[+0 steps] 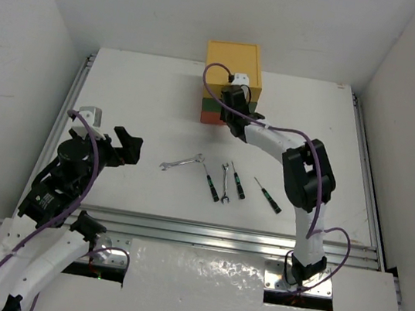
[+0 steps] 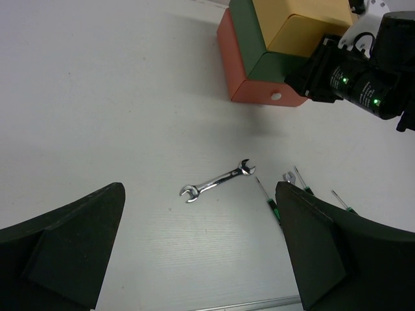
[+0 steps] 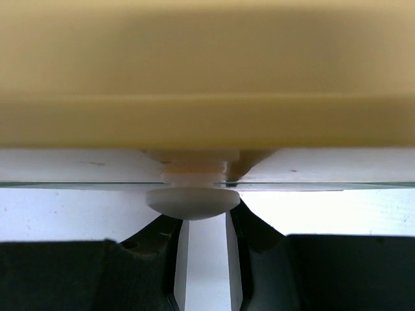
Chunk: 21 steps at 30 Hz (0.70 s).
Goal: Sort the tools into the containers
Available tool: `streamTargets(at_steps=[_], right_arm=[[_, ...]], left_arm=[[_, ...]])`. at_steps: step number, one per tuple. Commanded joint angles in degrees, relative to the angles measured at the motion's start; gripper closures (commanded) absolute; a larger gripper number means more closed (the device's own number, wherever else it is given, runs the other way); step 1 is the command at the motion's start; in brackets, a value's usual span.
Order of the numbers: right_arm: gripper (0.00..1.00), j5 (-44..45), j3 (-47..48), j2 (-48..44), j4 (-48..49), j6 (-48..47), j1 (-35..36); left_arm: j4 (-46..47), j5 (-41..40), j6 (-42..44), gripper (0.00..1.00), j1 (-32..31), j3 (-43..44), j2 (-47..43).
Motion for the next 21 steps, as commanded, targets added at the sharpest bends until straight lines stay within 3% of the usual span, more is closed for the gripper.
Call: streamTargets(at_steps=[1, 21], right_arm=[[1.00, -1.66, -1.43, -2.93, 4.19, 1.19, 0.77], [1.00, 0.80, -18.04, -15.22, 8.32, 5.76, 4.29]], left_arm=[[3.01, 0.35, 0.46, 0.00, -0.17, -0.07, 0.05], [2.92, 0.27, 0.37, 0.00, -0.17, -0.07, -0.57]])
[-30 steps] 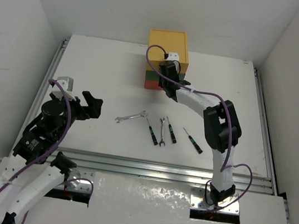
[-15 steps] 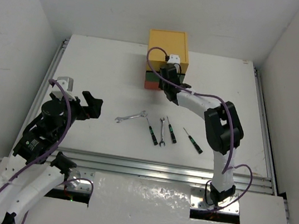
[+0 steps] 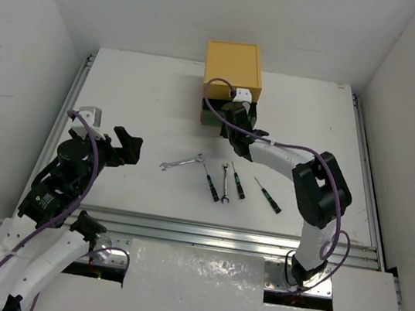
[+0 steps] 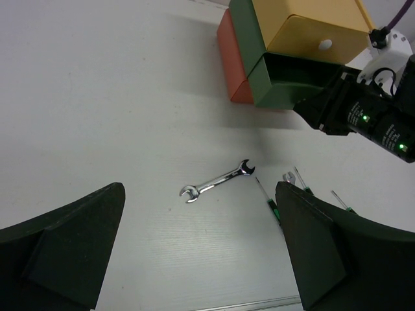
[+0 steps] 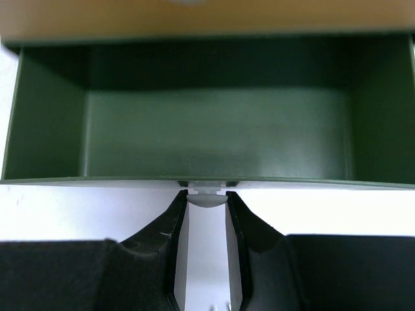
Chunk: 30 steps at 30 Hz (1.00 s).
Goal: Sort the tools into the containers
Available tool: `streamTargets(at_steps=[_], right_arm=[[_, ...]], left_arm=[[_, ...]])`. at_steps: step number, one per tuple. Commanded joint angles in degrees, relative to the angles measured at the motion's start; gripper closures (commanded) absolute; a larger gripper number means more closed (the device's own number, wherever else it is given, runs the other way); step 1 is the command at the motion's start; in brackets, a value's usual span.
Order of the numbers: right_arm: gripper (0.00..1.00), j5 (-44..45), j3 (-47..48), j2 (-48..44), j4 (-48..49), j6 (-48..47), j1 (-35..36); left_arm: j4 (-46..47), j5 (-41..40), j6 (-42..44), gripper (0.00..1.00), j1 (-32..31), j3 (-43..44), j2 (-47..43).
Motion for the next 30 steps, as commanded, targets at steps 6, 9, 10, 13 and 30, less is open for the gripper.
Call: streamTargets(at_steps=[6, 9, 10, 13, 30], right_arm=[[1.00, 0.63, -6.02, -7.82, 4.13, 2.18, 2.39], [1.00, 0.45, -6.55, -8.00, 3.87, 2.10, 3.01], [1.00, 0.28, -6.38, -7.73, 3.52, 2.10, 3.01], [1.00, 0.01, -6.55, -7.91, 3.25, 2.10, 3.18], [0.36, -2.09, -15.07, -19.66, -0.09, 3.06, 3.36]], left_arm=[[2.92, 0.18, 0.37, 0.00, -0.16, -0.07, -0.50], [2.92, 0.18, 0.37, 0.00, -0.25, -0.07, -0.59], [2.92, 0.18, 0.37, 0.00, -0.17, -0.07, -0.59], [2.92, 0.09, 0.37, 0.00, -0.16, -0.07, -0.68], [2.92, 0.27, 0.37, 0.00, -0.16, -0.07, 0.29]])
